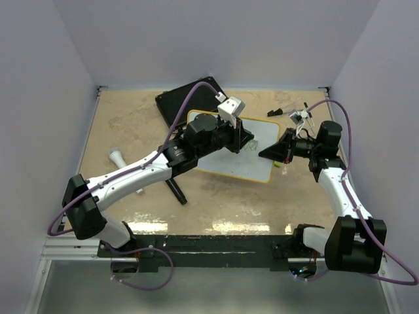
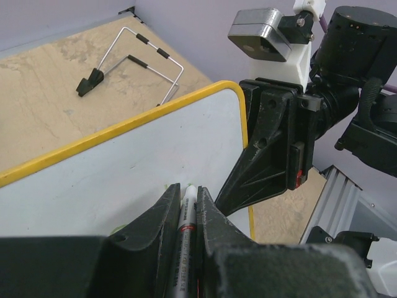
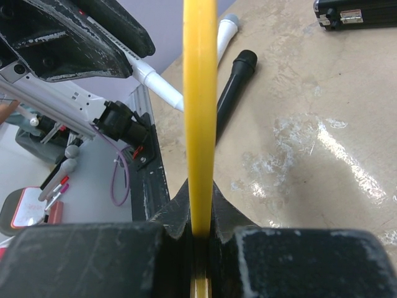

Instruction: Write a sentence on the whiteboard

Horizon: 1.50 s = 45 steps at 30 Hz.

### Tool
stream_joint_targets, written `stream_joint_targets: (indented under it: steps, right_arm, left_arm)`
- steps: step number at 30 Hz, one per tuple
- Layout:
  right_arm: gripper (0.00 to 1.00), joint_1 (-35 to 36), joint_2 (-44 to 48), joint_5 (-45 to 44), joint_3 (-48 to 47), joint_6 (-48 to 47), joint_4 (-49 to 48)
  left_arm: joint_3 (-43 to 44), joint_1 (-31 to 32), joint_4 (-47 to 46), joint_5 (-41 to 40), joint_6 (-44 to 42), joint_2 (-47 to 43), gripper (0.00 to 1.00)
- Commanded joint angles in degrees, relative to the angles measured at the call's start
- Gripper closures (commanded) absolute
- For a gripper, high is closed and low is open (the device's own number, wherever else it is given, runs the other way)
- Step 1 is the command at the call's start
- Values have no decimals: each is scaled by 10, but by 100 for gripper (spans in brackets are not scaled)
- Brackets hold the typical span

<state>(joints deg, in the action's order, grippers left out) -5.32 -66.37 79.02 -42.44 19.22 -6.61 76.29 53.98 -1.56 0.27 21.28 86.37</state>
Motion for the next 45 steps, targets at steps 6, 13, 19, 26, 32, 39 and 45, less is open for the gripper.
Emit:
stream_joint_targets:
  steps: [6,13,19,26,32,39,45]
  right_arm:
    - [100,1,10,38,-34,-2,-16]
    - [100,1,10,38,-35,-2,-15]
    - [100,1,11,37,-35,-2,-15]
    - [100,1,10,36,-35,-2,-14]
    - [100,1,9,36,-35,-3,-14]
    - [100,1,10,37,-35,-2,-14]
    - [100,1,10,37,-35,-3,-14]
  left_arm:
    - [17,-4,-10,9,-12,-8,100]
    - [3,-3,5,18,-12,-23,100]
    - [-5,-2,7,20,-12,-24,100]
    - [0,1,15,19,-13,-17,100]
    - [6,3,43,13,-17,-13,100]
    - [13,2,33,15,-17,-3,100]
    - [33,2,26,19,-16,10,100]
